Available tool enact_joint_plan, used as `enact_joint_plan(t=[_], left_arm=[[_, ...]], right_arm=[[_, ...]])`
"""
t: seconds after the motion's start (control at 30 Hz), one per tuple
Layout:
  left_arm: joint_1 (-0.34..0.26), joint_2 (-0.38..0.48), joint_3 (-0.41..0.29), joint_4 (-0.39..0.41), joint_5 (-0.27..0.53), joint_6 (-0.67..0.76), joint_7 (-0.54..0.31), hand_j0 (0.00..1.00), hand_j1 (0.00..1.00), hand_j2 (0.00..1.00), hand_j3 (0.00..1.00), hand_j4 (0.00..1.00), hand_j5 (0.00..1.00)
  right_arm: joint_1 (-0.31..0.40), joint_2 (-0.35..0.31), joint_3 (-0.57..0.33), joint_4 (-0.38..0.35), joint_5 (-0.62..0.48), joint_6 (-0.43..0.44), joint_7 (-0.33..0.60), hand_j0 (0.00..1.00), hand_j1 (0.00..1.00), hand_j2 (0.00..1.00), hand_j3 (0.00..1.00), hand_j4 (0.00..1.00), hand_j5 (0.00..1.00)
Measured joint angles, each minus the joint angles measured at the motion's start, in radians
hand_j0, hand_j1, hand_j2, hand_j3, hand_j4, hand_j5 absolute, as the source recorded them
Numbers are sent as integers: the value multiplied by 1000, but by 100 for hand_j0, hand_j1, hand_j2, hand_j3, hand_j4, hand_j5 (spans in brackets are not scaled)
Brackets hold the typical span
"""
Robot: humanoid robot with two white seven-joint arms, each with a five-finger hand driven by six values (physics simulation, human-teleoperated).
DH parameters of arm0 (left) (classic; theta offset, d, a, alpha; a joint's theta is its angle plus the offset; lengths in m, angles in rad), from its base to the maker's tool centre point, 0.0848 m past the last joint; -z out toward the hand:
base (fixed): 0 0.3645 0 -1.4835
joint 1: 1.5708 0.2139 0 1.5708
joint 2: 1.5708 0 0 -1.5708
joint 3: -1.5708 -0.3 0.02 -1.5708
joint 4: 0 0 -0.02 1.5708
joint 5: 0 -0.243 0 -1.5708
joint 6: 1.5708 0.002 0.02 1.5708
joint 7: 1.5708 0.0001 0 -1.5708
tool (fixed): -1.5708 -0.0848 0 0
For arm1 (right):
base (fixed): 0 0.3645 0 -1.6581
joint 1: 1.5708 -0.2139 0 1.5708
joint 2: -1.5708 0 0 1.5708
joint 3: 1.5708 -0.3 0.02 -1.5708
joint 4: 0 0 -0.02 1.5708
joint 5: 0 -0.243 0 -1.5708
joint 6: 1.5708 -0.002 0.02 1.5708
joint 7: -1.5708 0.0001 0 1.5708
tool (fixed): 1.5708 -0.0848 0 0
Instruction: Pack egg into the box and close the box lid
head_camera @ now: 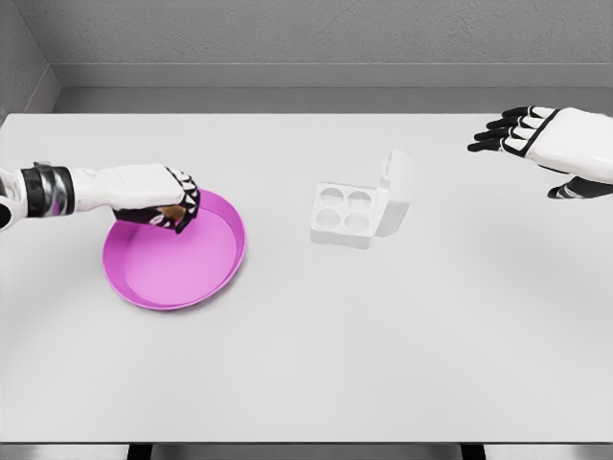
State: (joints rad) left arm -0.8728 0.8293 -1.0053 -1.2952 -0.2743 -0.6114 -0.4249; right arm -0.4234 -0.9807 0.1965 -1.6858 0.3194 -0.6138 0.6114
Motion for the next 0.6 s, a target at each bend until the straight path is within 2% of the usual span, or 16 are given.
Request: enact_joint_plan(t=[0.13,0.37,0.43,0.53,0.6], left_arm=[[-14,-34,1,-23,8,-1,0,21,21,21,21,21,21],[-98,-214,-1,-13,6,30,-1,21,21,21,21,21,21],[-123,-290,-3,28,1,61,-3,21,21,21,21,21,21],[-129,-390,-4,78,-23,86,-6,21,21,21,21,21,21],[-147,-476,-4,159,-64,104,-8,21,21,21,21,21,21]], right_arm=[[-2,0,0,0,0,0,0,100,100,100,100,100,100],[-2,0,2,0,0,0,0,100,100,100,100,100,100],[-2,0,3,0,0,0,0,100,100,100,100,100,100],[-2,0,3,0,0,0,0,100,100,100,100,100,100],[0,0,17,1,0,0,0,100,100,100,100,100,100]])
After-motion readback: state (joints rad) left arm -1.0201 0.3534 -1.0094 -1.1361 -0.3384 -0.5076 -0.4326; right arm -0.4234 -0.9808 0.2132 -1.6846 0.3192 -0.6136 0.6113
